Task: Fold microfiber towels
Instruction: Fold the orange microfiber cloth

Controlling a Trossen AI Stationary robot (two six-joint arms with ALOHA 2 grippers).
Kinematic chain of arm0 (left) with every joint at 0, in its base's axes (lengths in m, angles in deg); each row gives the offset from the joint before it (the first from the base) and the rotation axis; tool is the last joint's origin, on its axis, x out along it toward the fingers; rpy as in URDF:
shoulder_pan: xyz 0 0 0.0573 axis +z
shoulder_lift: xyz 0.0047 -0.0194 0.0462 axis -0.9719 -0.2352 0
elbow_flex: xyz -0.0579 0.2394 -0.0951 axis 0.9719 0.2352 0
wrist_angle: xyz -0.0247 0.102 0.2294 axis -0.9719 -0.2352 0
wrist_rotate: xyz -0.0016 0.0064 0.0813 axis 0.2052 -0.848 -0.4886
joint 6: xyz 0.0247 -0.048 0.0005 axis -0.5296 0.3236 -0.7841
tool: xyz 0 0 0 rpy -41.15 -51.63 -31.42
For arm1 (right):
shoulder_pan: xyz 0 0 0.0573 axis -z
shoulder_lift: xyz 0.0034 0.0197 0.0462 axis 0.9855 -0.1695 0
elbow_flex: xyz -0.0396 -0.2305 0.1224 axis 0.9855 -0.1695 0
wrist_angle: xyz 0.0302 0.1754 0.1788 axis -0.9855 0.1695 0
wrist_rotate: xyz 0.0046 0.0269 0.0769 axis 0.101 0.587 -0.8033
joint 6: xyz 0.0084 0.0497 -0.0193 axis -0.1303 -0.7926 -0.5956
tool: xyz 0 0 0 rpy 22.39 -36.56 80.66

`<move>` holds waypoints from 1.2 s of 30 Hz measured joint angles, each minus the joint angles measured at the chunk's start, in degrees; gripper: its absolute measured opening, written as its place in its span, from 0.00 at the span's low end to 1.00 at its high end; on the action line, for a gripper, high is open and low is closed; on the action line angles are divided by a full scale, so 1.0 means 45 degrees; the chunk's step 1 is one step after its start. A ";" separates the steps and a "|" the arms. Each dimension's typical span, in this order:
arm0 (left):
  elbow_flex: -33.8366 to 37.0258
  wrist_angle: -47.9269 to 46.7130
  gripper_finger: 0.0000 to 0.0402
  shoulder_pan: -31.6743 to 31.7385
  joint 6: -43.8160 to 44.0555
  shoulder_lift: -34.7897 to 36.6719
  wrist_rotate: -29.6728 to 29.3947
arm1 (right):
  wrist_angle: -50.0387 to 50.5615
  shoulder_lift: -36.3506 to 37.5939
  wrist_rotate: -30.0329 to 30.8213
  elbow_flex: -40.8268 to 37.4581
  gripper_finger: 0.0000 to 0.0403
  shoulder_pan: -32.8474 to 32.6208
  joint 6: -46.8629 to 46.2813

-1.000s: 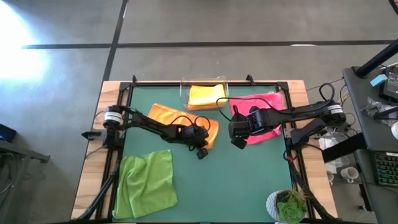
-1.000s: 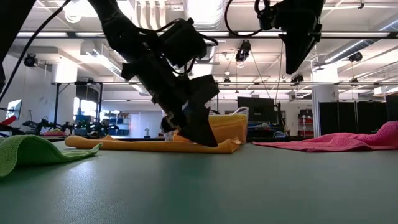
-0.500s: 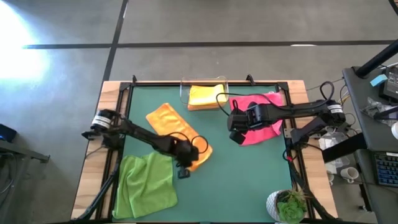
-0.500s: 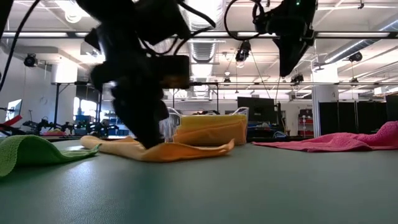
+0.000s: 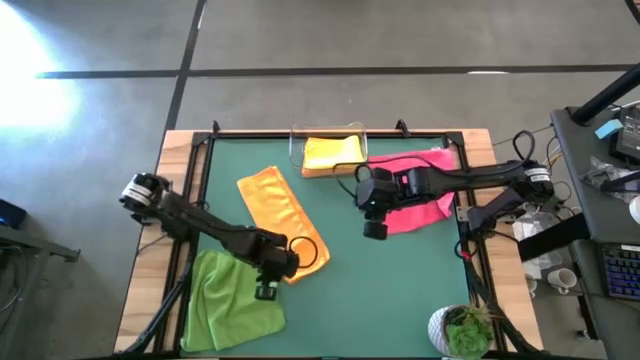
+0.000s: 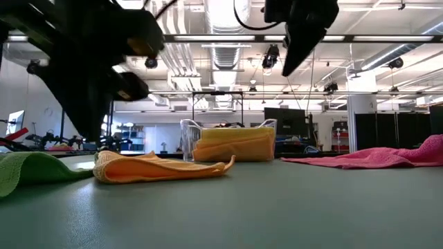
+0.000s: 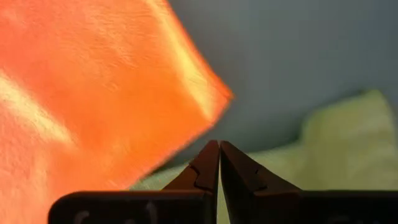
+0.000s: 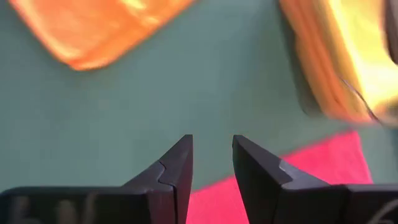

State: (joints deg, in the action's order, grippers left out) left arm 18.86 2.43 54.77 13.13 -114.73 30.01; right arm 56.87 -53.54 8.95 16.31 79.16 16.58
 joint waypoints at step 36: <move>-0.0772 0.0170 0.42 -0.1953 0.4022 -0.0757 -0.2320 | -0.4245 -0.4691 -0.3884 0.0801 0.42 -0.0837 0.7591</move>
State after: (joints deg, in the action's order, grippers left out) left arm 15.38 3.19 45.98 31.23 -118.13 19.57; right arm 37.76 -74.65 -8.53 19.92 75.39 50.74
